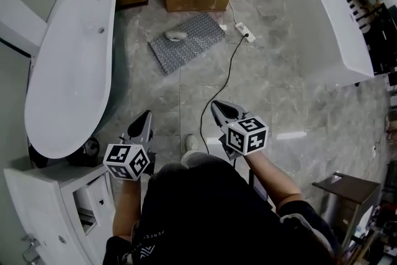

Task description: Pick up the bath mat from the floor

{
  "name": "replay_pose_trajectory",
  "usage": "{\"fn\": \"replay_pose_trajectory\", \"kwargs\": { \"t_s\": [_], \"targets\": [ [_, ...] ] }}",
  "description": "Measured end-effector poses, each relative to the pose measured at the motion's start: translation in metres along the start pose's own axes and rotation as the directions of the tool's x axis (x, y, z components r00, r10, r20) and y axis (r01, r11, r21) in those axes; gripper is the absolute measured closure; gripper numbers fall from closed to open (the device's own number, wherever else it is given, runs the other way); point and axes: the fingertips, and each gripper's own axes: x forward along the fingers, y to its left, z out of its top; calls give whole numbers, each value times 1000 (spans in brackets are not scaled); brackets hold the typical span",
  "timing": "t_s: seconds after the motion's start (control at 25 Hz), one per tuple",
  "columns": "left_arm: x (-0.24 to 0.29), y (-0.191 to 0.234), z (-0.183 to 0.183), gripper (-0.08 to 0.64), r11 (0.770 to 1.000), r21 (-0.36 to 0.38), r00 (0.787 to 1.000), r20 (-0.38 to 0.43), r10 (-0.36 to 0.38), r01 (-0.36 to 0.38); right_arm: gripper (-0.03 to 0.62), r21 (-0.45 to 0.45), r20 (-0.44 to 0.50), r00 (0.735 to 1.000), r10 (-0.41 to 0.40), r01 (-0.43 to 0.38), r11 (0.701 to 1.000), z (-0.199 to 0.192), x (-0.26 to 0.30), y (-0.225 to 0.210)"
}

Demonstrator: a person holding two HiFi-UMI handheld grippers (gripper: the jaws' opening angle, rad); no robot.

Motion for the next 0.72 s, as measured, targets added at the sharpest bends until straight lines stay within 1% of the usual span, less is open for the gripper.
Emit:
{"fn": "replay_pose_trajectory", "kwargs": {
  "t_s": [0.12, 0.2, 0.32, 0.44, 0.56, 0.72],
  "targets": [
    [24, -6, 6, 554, 998, -54, 1000, 0, -31, 31, 594, 2, -23, 1000, 1, -1, 1000, 5, 11, -18],
    [34, -9, 8, 554, 997, -69, 999, -7, -46, 46, 594, 15, -34, 999, 7, -7, 1000, 7, 18, -24],
    [44, -4, 13, 552, 998, -55, 999, -12, -39, 38, 594, 22, -41, 999, 23, -22, 1000, 13, 30, -28],
    [55, 6, 15, 552, 999, -38, 1000, -16, -26, 25, 594, 16, -41, 999, 18, -17, 1000, 20, 41, -35],
    [73, 15, 18, 553, 998, -33, 999, -26, -48, 47, 594, 0, -43, 999, 4, -4, 1000, 28, 54, -44],
    [104, 31, 29, 554, 997, -15, 997, -40, -72, 71, 594, -9, -59, 998, 6, -6, 1000, 40, 79, -50]
  ]
}}
